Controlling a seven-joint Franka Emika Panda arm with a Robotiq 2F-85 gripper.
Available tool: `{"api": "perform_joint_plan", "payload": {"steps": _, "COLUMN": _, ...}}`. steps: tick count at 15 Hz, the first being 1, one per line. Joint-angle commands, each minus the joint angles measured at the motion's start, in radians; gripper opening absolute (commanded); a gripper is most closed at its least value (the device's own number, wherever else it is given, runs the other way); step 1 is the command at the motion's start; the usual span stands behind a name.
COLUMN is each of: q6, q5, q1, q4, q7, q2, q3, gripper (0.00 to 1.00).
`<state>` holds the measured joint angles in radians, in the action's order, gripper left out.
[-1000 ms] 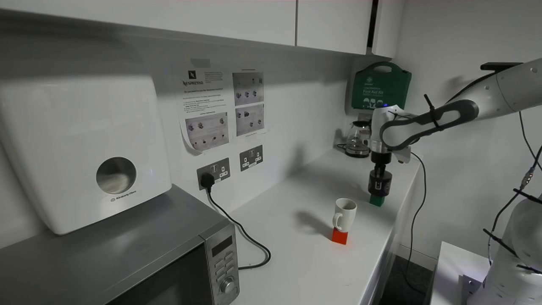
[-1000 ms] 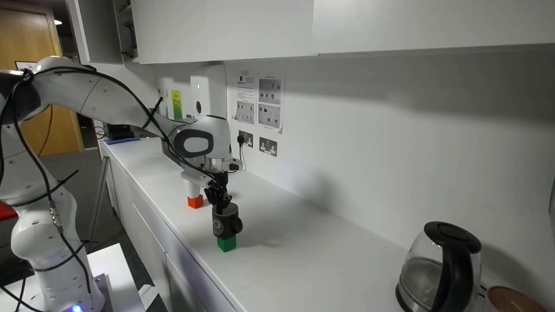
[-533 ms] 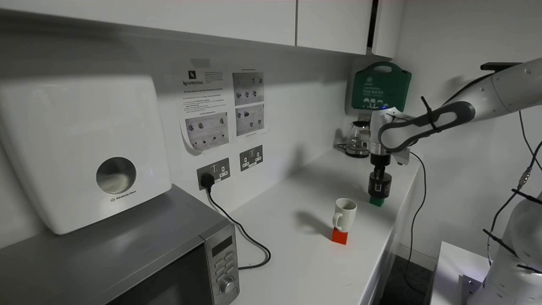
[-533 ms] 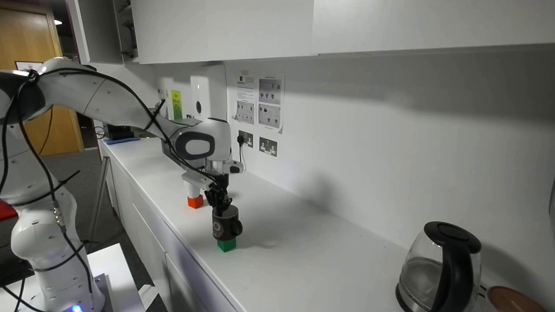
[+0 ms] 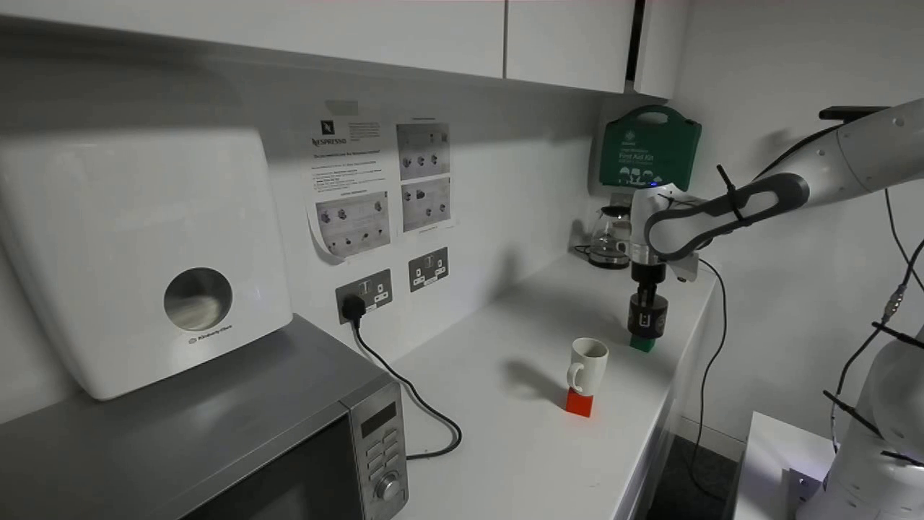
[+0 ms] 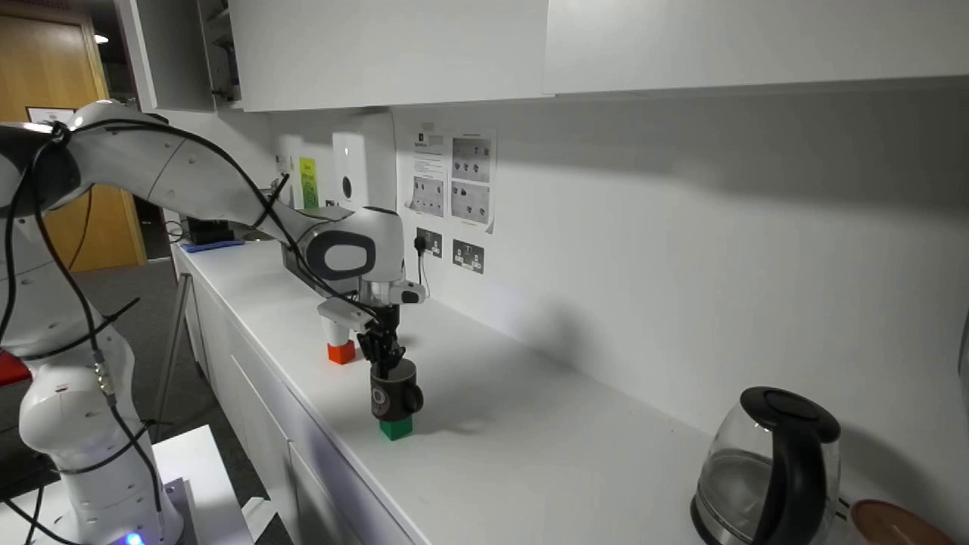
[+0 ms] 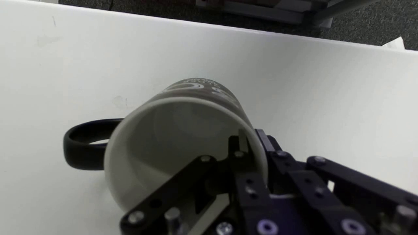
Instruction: Pick up the white cup and put it on the orange object, then put up the black cup and put it on the green object
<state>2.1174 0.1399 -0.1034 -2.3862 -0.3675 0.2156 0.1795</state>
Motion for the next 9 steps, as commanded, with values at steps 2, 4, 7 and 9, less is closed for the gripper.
{"api": "perform_joint_plan", "payload": {"steps": 2, "q6": 0.010, "q5": 0.004, "q1": -0.007, "q4": 0.014, "q7": 0.007, "q2": -0.009, "q3": -0.004, "gripper": 0.02}}
{"api": "perform_joint_plan", "payload": {"steps": 4, "q6": 0.011, "q5": 0.001, "q1": -0.007, "q4": 0.015, "q7": 0.004, "q2": -0.016, "q3": -0.003, "gripper": 0.02}}
{"api": "perform_joint_plan", "payload": {"steps": 7, "q6": 0.017, "q5": -0.001, "q1": -0.007, "q4": 0.016, "q7": 0.004, "q2": -0.021, "q3": -0.004, "gripper": 0.02}}
{"api": "perform_joint_plan", "payload": {"steps": 9, "q6": 0.019, "q5": -0.002, "q1": -0.006, "q4": 0.015, "q7": 0.004, "q2": -0.020, "q3": -0.004, "gripper": 0.02}}
